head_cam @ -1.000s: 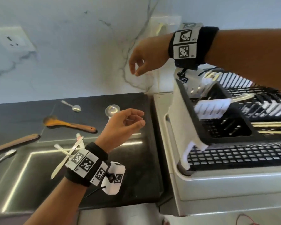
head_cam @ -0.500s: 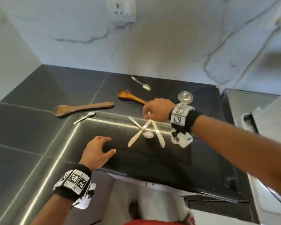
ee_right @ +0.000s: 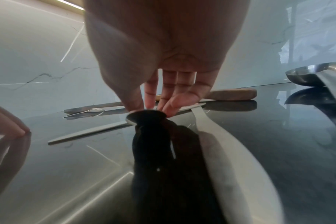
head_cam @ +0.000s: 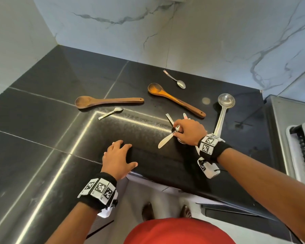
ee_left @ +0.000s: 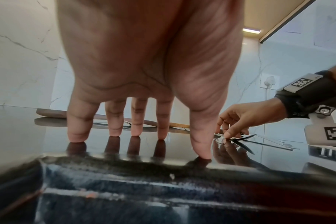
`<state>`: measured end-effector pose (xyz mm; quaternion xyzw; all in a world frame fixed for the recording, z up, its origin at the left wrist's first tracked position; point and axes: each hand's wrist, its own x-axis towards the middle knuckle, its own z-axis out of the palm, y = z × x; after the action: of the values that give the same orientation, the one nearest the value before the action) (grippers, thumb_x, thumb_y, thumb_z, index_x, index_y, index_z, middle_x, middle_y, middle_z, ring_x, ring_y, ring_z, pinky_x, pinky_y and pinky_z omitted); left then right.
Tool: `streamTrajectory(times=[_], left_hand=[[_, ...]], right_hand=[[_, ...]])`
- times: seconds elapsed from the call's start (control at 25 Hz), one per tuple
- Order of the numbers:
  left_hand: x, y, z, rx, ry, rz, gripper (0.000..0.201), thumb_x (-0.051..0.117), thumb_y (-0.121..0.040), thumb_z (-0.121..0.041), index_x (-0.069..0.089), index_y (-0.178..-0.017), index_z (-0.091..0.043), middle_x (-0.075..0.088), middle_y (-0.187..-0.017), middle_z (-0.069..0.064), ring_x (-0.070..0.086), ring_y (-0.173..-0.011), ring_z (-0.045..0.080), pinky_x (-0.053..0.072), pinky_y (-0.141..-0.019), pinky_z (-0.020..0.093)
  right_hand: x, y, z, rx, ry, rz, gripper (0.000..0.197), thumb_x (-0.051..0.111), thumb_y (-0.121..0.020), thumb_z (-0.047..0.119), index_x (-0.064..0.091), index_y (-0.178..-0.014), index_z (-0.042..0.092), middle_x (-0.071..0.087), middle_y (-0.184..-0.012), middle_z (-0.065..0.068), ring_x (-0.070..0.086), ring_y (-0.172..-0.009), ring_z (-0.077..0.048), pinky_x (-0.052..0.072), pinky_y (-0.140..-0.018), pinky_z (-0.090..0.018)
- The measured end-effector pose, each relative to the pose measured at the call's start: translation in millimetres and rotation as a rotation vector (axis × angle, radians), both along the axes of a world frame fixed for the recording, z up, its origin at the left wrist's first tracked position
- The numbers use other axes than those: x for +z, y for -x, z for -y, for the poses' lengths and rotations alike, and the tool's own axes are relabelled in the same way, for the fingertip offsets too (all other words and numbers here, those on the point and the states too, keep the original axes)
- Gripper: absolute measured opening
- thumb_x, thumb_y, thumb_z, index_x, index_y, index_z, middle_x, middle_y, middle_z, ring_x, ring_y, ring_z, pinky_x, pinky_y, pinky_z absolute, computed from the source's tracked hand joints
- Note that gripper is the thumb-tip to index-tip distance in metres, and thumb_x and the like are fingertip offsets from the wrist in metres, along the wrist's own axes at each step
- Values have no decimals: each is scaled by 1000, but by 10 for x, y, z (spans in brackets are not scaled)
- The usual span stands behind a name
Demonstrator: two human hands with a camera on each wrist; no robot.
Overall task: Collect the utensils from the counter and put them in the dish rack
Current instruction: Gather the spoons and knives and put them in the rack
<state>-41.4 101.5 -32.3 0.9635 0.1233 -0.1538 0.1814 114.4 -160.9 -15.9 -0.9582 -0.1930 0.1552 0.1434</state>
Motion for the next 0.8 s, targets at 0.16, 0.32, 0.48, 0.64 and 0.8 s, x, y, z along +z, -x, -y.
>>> streamTrajectory(times=[0.16, 0.32, 0.48, 0.64, 0.8], left_hand=[[30, -36, 5, 11, 4, -12, 78, 78, -75, -49, 45, -144, -29, 33, -155, 3, 30, -143, 30, 36, -112, 53], [82, -57, 42, 32, 29, -35, 74, 79, -75, -45, 48, -141, -29, 37, -151, 3, 35, -139, 30, 40, -109, 51], [195, -106, 362, -47, 156, 209, 66, 69, -87, -39, 46, -145, -20, 45, -148, 2, 38, -140, 24, 34, -115, 39], [386, -248, 894, -253, 271, 323, 49, 65, -89, -29, 56, -137, -19, 58, -139, 1, 49, -134, 22, 38, -113, 35], [384, -283, 1160, -168, 436, 320, 19, 60, -89, -25, 75, -100, -22, 77, -87, 0, 71, -84, 21, 54, -76, 40]], right_hand=[[-28, -139, -84, -80, 0, -97, 33, 69, -75, 33, 59, -105, 43, 72, -92, 8, 68, -91, -19, 58, -81, -43], [28, -87, -51, -76, -97, -37, 31, 69, -73, 28, 60, -102, 37, 69, -81, 9, 65, -81, -16, 58, -76, -42], [356, 26, 54, 264, -183, -105, 24, 71, -78, 12, 74, -98, 25, 67, -75, 9, 63, -73, -8, 57, -76, -30], [636, 219, 92, 577, -186, -124, 20, 71, -79, 7, 76, -92, 21, 70, -82, 7, 63, -76, -6, 48, -70, -16], [683, 194, 220, 605, -360, -112, 13, 74, -78, 8, 76, -86, 18, 72, -83, 7, 64, -78, -4, 52, -74, -21]])
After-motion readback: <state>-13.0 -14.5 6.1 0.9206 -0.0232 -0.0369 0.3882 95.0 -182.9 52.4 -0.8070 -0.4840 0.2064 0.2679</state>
